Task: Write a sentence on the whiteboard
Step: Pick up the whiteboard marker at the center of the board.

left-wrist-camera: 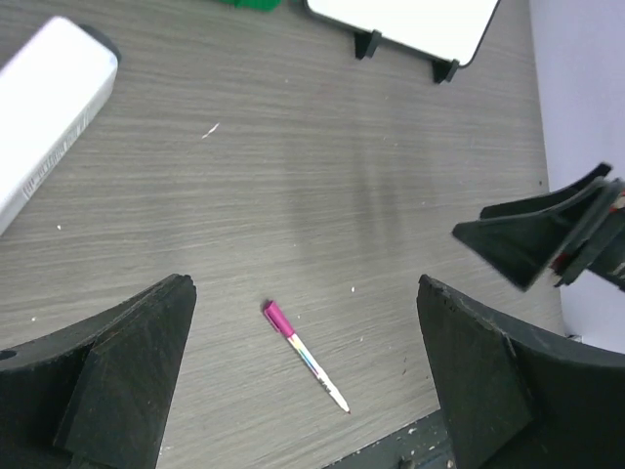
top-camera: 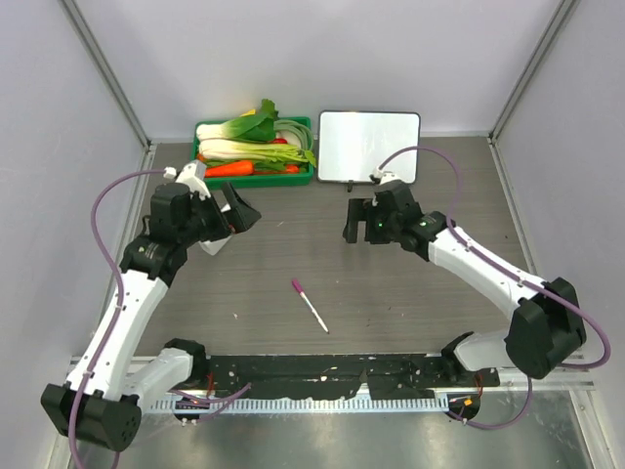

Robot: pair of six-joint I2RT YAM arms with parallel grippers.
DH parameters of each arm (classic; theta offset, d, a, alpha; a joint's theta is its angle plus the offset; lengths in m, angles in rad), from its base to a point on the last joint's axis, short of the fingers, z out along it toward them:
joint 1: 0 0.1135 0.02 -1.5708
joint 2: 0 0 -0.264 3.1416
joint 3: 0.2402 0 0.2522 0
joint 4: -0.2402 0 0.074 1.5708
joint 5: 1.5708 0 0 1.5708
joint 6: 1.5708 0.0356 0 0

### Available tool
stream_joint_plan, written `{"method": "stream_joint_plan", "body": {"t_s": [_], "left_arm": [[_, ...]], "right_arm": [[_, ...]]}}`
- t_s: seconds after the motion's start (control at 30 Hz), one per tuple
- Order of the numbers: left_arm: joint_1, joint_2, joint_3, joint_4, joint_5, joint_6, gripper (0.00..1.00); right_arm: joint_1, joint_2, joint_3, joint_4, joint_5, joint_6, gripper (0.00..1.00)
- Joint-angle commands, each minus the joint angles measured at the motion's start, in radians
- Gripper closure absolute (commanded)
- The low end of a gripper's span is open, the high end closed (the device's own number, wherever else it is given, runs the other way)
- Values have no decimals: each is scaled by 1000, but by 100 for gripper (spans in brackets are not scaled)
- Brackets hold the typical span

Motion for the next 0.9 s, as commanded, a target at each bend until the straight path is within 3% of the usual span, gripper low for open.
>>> {"method": "stream_joint_plan", "body": {"t_s": [0.0,0.1,0.27,0.47,0.87], "left_arm": [[4,-80,-30,94,-56,-8,0],[2,-106,-15,80,-79,8,0],[4,-123,9,60,-86,32,0],[4,-117,16,30,-85,57,0],[4,-90,25,-52,-119,55,0]], "right_arm": [[112,40,86,-34,107,-46,1],[206,57,93,-32,125,-61,1],[237,97,66,34,45,-17,1],[346,208,134,-8,91,-37,1],[507,425,192,9,-4,-28,22]]}}
